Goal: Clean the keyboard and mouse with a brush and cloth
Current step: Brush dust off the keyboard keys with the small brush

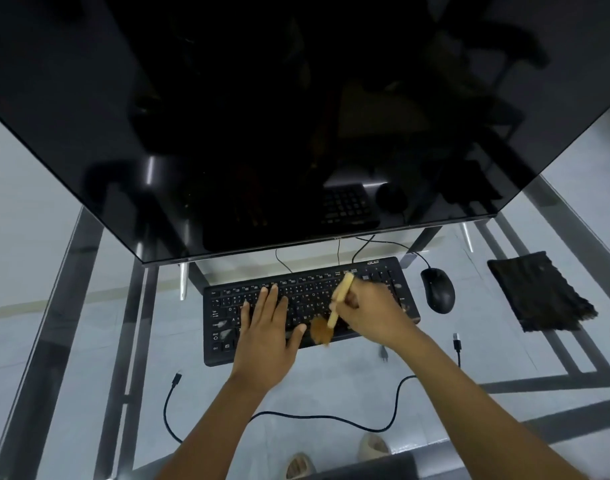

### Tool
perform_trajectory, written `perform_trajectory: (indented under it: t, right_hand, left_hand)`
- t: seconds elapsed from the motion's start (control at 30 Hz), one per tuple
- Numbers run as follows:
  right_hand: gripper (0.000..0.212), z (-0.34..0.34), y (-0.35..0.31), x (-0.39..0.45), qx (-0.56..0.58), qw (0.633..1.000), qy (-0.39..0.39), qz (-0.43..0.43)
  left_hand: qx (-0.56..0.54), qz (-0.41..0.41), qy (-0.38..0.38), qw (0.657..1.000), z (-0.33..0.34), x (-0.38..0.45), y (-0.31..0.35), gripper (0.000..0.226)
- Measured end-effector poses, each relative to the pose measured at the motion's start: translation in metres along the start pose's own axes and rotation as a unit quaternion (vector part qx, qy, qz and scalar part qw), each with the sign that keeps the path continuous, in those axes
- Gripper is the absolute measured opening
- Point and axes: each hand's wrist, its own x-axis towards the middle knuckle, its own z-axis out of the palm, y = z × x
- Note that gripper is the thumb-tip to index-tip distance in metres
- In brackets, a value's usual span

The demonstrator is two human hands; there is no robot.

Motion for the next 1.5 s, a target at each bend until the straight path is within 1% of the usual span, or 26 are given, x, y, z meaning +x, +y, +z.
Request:
perform_trajectory:
  t: [0.07,0.1,0.2,0.3,0.33,0.37,0.4,0.43,0.53,0.63,0.73,0.77,0.83,0.87,0.9,0.97,1.0,1.03,1.07,1.1,1.2,1.23,1.27,1.33,1.43,1.5]
  right_hand:
    - [0.008,0.0,0.005,0.0,0.007,0.991,0.131,0.008]
    - [0.009,0.0,0.007,0.001,0.034,0.989,0.146,0.012]
    - [0.009,-0.002,0.002,0.005,0.049,0.997,0.055,0.002]
    - [0.003,-0.011,-0.003,0.018,0.048,0.985,0.166,-0.006]
    - [0.002,-0.014,-0.005,0.022,0.072,0.985,0.157,0.001]
    - [0.002,-0.015,-0.006,0.025,0.09,0.989,0.114,0.008]
    - [0.003,-0.013,-0.008,0.027,0.073,0.995,0.069,0.005]
    - [0.002,-0.013,-0.009,0.028,0.046,0.997,0.065,-0.003]
    - [0.005,-0.02,-0.009,0.034,0.07,0.983,0.172,-0.006]
    - [0.008,-0.023,-0.004,0.035,0.059,0.994,0.094,0.023]
    - [0.004,-0.029,0.003,0.032,0.057,0.984,0.164,0.031]
    - [0.005,-0.032,0.004,0.03,0.079,0.984,0.152,0.038]
    - [0.007,-0.031,0.006,0.024,0.096,0.993,0.044,0.049]
    - [0.008,-0.028,0.006,0.02,0.055,0.997,0.021,0.041]
    - [0.008,-0.026,0.008,0.017,0.024,0.998,0.051,0.039]
    - [0.007,-0.025,0.014,0.011,0.04,0.992,0.114,0.039]
    - [0.006,-0.025,0.018,0.007,0.067,0.993,0.085,0.037]
    - [0.005,-0.024,0.019,0.005,0.088,0.995,0.023,0.036]
    - [0.007,-0.023,0.02,0.002,0.065,0.997,-0.021,0.026]
    - [0.008,-0.023,0.021,0.002,0.039,0.999,-0.01,0.024]
    - [0.003,-0.029,0.027,0.012,0.072,0.978,0.193,0.03]
    - [0.002,-0.033,0.027,0.016,0.104,0.973,0.206,0.035]
    - [0.005,-0.035,0.026,0.019,0.127,0.974,0.186,0.035]
    - [0.007,-0.041,0.027,0.022,0.095,0.984,0.15,0.023]
    - [0.002,-0.057,0.035,0.027,0.074,0.968,0.237,0.029]
    - [0.004,-0.063,0.04,0.029,0.058,0.983,0.173,0.035]
  left_hand:
    - [0.006,0.007,-0.008,1.0,0.0,0.001,0.004,0.072]
    - [0.007,0.01,-0.011,1.0,0.0,0.001,0.005,0.071]
    - [0.012,0.03,-0.021,0.999,0.0,0.005,0.013,0.072]
    - [0.009,0.043,-0.025,0.999,0.002,0.008,0.022,0.074]
    - [0.014,0.044,-0.031,0.998,0.003,0.01,0.024,0.075]
    - [0.018,0.045,-0.036,0.998,0.004,0.011,0.027,0.074]
    - [0.022,0.045,-0.038,0.998,0.004,0.013,0.03,0.073]
    - [0.023,0.043,-0.04,0.998,0.005,0.015,0.032,0.072]
    - [0.02,0.035,-0.052,0.998,0.004,0.022,0.041,0.071]
    - [0.007,0.029,-0.055,0.998,0.003,0.027,0.045,0.07]
    - [0.001,0.023,-0.064,0.998,0.004,0.027,0.047,0.068]
    - [-0.006,0.023,-0.061,0.998,0.004,0.027,0.048,0.066]
    - [-0.025,0.026,-0.056,0.998,0.003,0.027,0.048,0.06]
    - [-0.03,0.027,-0.055,0.998,0.003,0.026,0.047,0.059]
    - [-0.032,0.027,-0.054,0.998,0.003,0.025,0.046,0.06]
    - [-0.04,0.03,-0.048,0.998,0.003,0.024,0.044,0.061]
    - [-0.042,0.031,-0.045,0.998,0.003,0.024,0.044,0.061]
    - [-0.042,0.032,-0.041,0.998,0.003,0.024,0.044,0.062]
    - [-0.039,0.032,-0.037,0.998,0.004,0.024,0.044,0.063]
    - [-0.035,0.031,-0.034,0.998,0.005,0.024,0.044,0.064]
    - [-0.024,0.041,-0.019,0.999,0.011,0.025,0.05,0.066]
    - [-0.02,0.047,-0.02,0.999,0.013,0.025,0.052,0.069]
    - [-0.017,0.052,-0.02,0.998,0.015,0.026,0.055,0.07]
    - [-0.012,0.059,-0.021,0.998,0.019,0.027,0.06,0.07]
    - [-0.001,0.066,-0.024,0.998,0.024,0.029,0.067,0.071]
    - [0.007,0.07,-0.028,0.997,0.027,0.031,0.069,0.072]
